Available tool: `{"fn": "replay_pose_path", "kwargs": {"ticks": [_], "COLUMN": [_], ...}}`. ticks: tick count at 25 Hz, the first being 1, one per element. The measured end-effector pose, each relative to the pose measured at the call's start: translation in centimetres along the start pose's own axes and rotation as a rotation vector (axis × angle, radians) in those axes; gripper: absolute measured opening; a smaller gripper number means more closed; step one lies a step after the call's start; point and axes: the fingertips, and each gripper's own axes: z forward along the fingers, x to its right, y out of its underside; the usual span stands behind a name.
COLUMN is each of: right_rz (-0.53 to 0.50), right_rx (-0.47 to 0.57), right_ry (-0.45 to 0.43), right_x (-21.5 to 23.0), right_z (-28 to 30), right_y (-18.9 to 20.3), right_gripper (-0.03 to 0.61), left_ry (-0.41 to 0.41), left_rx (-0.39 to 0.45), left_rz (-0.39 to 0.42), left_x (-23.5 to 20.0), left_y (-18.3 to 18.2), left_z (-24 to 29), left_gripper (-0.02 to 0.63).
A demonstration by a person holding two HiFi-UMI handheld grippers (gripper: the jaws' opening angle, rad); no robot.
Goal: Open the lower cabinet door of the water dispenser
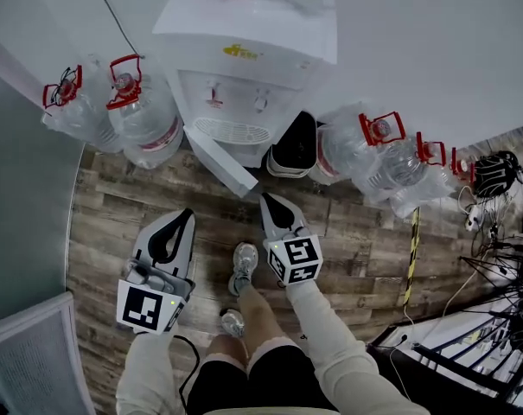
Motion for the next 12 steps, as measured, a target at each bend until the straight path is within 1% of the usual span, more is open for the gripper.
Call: {"fn": "replay_pose_path", "kwargs": {"ticks": [6, 12], "right_rz": [-0.058, -0.121], "right_rx": [0.061, 0.078], "right_ry": [0.004, -0.001], "right_x": [-1.3, -3.1], "right_z": [-4.6, -9.0], "right_y": [-6.7, -11.4], "right_gripper": [0.008, 0.008], "left_ry": [-0.020, -0.032], "left_rx": [0.015, 0.032], "left_rz": [-0.006, -0.001], "left_x": [0.8, 2.0], "left_y": [-4.4, -8.7], "left_z": [-1.3, -2.8], "left_gripper": [0.002, 0.002]}}
